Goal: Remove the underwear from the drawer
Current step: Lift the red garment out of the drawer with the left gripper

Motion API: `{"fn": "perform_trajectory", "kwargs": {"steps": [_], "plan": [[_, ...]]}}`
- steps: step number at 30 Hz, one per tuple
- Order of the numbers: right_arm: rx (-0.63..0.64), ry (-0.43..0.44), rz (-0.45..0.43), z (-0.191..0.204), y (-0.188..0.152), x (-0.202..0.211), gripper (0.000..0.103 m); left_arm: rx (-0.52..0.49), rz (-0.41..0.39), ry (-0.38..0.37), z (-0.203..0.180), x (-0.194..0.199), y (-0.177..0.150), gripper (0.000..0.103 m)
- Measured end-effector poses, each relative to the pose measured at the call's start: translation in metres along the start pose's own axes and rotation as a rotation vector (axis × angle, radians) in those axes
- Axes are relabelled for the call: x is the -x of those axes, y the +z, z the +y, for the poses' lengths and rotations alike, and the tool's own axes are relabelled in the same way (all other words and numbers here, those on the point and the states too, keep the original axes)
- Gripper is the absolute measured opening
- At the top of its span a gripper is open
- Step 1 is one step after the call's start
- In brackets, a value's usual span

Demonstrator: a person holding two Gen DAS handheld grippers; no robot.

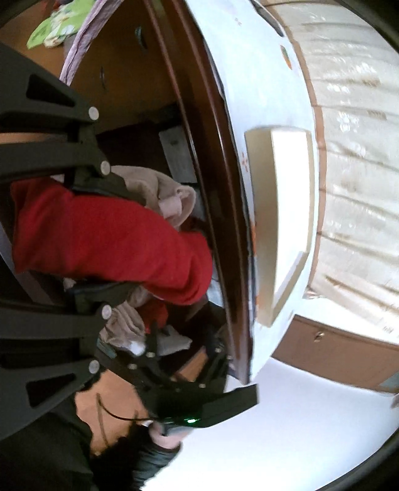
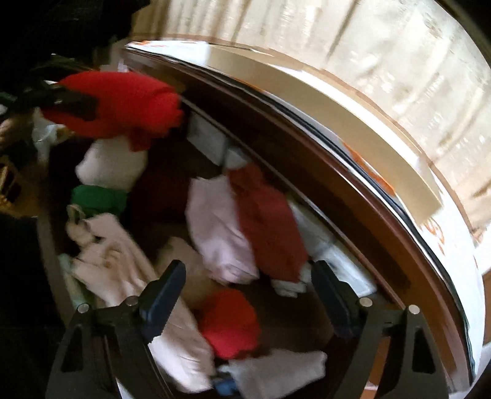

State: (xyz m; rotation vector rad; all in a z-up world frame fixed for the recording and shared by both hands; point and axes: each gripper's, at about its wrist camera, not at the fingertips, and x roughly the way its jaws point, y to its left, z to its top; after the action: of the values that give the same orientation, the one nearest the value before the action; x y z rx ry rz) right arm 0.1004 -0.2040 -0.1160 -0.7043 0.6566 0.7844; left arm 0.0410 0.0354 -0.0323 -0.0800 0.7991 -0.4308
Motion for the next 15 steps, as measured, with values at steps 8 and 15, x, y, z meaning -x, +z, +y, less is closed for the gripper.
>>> {"fn": "perform_trajectory", "kwargs": {"steps": [8, 15], "plan": [[-0.053, 0.172, -0.065, 0.025, 0.038, 0.005, 0.086, -0.012, -0.037, -0.020, -0.008, 0.005, 0.004, 0.040], [-0.016, 0.133, -0.026, 0.041, 0.042, -0.007, 0.086, -0.024, 0.055, 0.029, 0.000, -0.023, -0.012, 0.041]]}}
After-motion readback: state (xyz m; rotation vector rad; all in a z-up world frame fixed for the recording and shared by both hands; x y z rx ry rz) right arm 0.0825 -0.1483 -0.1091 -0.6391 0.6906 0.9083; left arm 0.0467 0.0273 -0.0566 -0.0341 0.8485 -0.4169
